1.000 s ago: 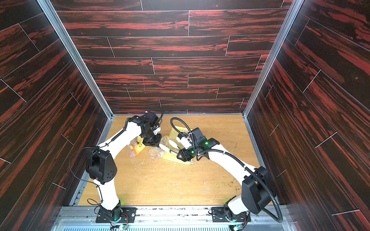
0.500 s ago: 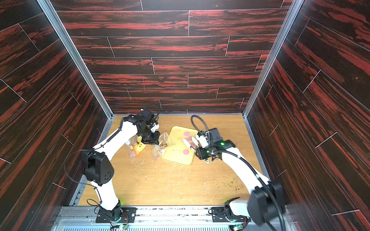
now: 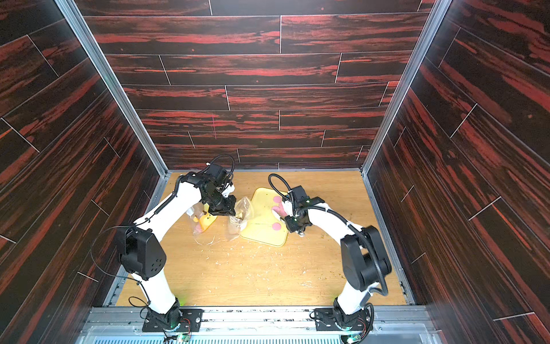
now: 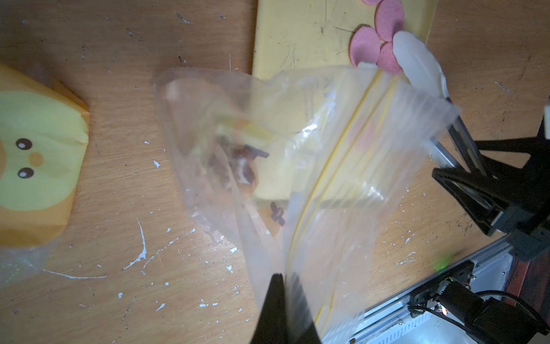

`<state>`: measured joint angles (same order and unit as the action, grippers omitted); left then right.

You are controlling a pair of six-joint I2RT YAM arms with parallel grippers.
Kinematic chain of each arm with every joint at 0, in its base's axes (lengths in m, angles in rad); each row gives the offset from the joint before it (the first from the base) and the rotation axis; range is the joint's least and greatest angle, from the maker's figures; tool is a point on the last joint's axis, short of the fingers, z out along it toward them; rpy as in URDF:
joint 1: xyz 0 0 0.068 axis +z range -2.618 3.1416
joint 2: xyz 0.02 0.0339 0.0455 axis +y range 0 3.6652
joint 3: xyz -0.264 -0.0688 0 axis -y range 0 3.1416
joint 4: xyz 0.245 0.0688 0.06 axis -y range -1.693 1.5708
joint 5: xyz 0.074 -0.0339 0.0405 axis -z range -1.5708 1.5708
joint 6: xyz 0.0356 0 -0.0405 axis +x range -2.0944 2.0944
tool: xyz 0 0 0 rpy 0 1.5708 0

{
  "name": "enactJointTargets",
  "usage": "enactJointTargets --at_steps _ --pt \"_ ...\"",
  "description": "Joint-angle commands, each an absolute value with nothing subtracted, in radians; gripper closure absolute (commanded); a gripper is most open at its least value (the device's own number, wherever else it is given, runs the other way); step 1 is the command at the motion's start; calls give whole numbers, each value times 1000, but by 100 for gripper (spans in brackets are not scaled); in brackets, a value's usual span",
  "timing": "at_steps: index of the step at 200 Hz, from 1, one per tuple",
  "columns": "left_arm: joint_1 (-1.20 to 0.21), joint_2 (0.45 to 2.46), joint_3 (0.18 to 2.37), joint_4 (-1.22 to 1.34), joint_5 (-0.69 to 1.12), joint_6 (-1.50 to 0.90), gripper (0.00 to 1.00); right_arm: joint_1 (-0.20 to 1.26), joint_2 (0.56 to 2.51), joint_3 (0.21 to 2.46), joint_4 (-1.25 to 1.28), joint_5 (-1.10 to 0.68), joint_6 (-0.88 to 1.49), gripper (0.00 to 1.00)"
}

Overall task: Put the cookies into a resealable bag to prevent moisture
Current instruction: Pick up the cookie from the tray.

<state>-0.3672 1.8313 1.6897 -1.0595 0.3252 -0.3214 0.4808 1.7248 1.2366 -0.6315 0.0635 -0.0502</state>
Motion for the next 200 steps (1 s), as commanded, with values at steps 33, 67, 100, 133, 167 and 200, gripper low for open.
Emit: enactJointTargets --at_steps 33,67,100,133,167,200 --pt "-359 1811 1677 -1066 324 -311 100 535 1769 1292 -621 102 -92 53" --pt "-358 1820 1671 -1067 334 -306 100 568 1778 1306 -627 111 -123 53" --pt "-357 1821 1671 -1067 330 -304 100 592 1791 1326 -624 113 -156 53" --pt "-356 1820 1668 -1069 323 -301 100 598 1807 1352 -622 129 -174 53" --pt "-354 1825 1669 -1072 322 -296 100 598 1846 1384 -633 143 -189 53" --pt "-351 1822 1667 -1075 323 -293 100 591 1882 1409 -639 151 -195 53"
